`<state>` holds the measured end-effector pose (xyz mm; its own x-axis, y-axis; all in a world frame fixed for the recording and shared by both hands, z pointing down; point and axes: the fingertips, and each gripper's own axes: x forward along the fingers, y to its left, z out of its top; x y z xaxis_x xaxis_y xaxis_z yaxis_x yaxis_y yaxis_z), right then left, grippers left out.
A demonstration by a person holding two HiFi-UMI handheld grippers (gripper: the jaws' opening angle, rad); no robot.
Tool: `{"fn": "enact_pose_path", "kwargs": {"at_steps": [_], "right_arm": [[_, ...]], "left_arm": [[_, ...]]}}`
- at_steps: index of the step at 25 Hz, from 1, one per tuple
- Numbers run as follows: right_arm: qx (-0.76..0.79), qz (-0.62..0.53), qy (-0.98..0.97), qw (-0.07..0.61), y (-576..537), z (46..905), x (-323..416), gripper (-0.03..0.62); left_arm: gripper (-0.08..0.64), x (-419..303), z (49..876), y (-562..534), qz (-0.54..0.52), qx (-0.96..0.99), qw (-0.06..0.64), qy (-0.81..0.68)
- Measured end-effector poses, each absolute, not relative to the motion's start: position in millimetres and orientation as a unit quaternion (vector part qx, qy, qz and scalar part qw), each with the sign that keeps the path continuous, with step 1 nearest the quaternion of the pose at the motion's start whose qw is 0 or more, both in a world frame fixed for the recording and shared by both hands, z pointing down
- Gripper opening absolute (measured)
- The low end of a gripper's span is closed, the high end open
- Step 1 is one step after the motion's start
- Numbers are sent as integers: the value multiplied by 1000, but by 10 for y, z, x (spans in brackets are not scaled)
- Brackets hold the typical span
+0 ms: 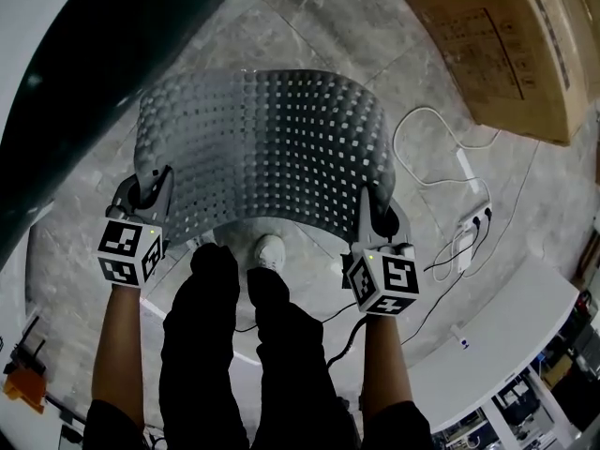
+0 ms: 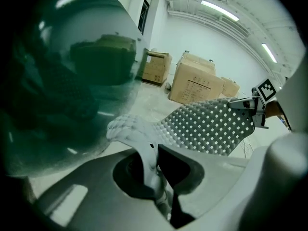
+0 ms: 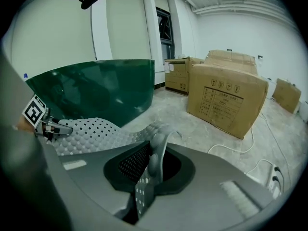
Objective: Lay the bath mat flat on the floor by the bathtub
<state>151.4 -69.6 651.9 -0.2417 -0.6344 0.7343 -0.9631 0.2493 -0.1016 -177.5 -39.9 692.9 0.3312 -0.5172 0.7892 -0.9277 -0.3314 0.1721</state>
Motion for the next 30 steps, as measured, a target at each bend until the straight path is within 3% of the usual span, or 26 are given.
{"fn": "enact_pose_path", "kwargs": {"at_steps": [30], "right_arm": [[560, 212, -743, 300, -602, 7979, 1693, 52]], "left_arm": [[26, -2073, 8582, -329, 311, 769, 290, -477]]}}
